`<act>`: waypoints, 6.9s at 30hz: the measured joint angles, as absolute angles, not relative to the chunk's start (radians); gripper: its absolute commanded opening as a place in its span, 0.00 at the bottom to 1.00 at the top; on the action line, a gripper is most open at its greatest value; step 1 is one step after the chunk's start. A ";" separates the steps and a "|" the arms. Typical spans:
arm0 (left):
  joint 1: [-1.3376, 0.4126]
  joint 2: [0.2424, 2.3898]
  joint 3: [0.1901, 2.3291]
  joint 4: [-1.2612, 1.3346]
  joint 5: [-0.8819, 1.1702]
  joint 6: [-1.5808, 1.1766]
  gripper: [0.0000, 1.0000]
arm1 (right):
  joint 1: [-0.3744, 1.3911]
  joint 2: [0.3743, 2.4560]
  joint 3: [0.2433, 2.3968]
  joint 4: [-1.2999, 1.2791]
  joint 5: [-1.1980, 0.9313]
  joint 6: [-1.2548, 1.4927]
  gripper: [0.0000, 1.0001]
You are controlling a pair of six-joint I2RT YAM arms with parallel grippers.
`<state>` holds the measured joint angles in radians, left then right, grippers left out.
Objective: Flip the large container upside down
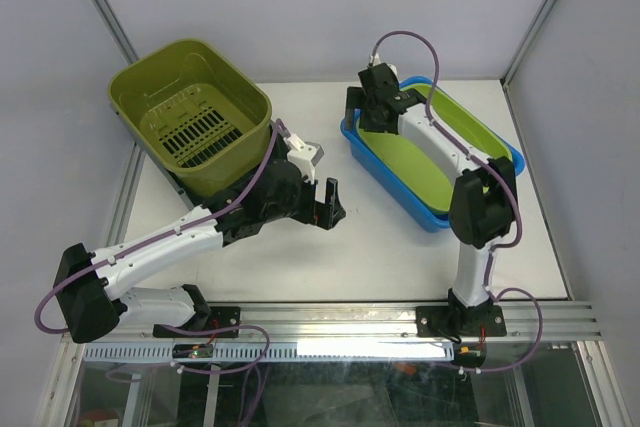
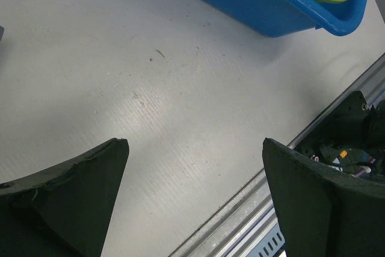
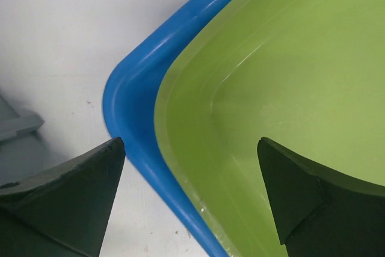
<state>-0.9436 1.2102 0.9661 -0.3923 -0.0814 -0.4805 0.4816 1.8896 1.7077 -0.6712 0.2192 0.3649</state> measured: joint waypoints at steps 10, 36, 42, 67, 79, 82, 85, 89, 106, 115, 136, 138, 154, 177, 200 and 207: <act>-0.944 1.208 0.966 -0.393 -0.088 -0.483 0.99 | 0.467 1.999 1.784 -0.742 0.387 0.326 0.97; -0.944 1.280 0.966 -0.393 -0.065 -0.482 0.99 | 0.451 1.055 1.109 -0.776 -0.041 0.366 0.97; -0.944 1.289 0.966 -0.388 -0.046 -0.482 0.99 | 0.451 1.179 1.084 -0.729 -0.094 0.383 0.98; -0.944 1.313 0.992 -0.358 -0.022 -0.479 0.99 | 0.341 1.380 1.374 -0.770 0.161 0.332 0.99; -0.944 1.408 1.089 -0.320 0.036 -0.452 0.99 | 0.036 1.122 1.307 -0.997 0.156 0.486 0.99; -0.944 1.408 1.103 -0.312 0.039 -0.452 0.99 | -0.064 1.158 1.308 -1.007 0.167 0.462 0.99; -0.944 1.408 1.105 -0.305 0.046 -0.451 0.99 | -0.144 1.237 1.320 -1.005 0.205 0.434 0.99; -0.944 1.408 1.105 -0.303 0.057 -0.451 0.99 | -0.162 1.341 1.352 -0.988 0.353 0.395 0.99; -0.944 1.408 1.118 -0.325 0.088 -0.446 0.99 | -0.282 1.565 1.441 -0.739 0.449 0.175 0.98; -0.944 1.408 1.140 -0.338 0.089 -0.455 0.99 | -0.321 1.735 1.477 -0.735 0.350 0.156 0.98; -0.950 1.409 1.144 -0.353 0.089 -0.461 0.99 | -0.372 1.748 1.481 -0.730 0.065 0.167 0.68; -0.950 1.409 1.144 -0.353 0.089 -0.461 0.99 | -0.372 1.729 1.472 -0.734 0.054 0.176 0.60; -0.950 1.408 1.143 -0.352 0.089 -0.461 0.99 | -0.395 1.629 1.409 -0.780 -0.022 0.210 0.00; -0.950 1.298 1.483 -0.455 0.055 -0.421 0.99 | -0.391 1.152 1.538 -0.940 -0.088 0.241 0.00; -0.950 1.196 1.649 -0.577 -0.089 -0.380 0.99 | -0.222 0.787 1.227 -1.032 -0.490 0.394 0.00; -0.950 1.241 1.644 -0.577 -0.080 -0.381 0.99 | -0.169 0.746 1.135 -1.114 -0.513 0.365 0.00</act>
